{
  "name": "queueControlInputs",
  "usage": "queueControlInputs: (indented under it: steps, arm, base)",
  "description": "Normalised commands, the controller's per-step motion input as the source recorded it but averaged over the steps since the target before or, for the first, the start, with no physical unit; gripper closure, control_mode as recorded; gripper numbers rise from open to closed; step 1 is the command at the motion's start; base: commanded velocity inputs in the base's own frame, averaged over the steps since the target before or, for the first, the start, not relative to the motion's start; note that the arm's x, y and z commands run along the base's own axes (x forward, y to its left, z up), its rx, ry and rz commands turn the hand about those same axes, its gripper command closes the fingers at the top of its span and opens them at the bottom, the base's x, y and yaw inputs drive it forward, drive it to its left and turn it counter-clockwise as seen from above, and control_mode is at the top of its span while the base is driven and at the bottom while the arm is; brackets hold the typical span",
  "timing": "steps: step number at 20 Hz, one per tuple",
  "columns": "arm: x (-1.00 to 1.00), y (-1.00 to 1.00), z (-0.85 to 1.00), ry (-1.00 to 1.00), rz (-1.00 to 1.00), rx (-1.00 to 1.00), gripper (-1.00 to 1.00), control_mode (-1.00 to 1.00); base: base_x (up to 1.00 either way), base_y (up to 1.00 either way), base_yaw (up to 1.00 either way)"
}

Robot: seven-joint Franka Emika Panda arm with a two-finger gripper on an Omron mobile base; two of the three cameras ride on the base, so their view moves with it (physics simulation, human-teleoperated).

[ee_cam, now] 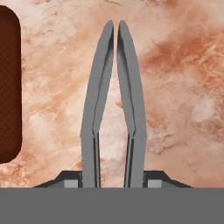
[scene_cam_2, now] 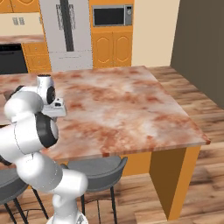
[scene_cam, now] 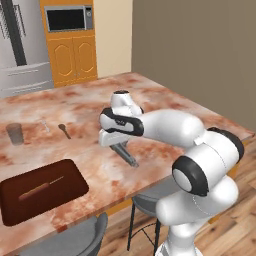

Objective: Take the tongs from the drawer on the left and place them on the dining counter next to the tray containing the hot dog.

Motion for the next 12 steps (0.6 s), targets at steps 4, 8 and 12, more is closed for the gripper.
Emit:
queueControlInputs:
  steps: [4,8,12]
  arm:
    - [0.32,0.55,-0.28,-0.1,0.0,0.0,1.0,-1.0]
    - [0.33,0.62,-0.29,-0.04,0.0,0.0,1.0,-1.0]
    - [0.2,0.39,-0.3,0.0,0.0,0.01,1.0,-1.0]
  base:
    - [0.0,0.0,0.0]
    - [0.0,0.0,0.0]
    - [0.0,0.0,0.0]
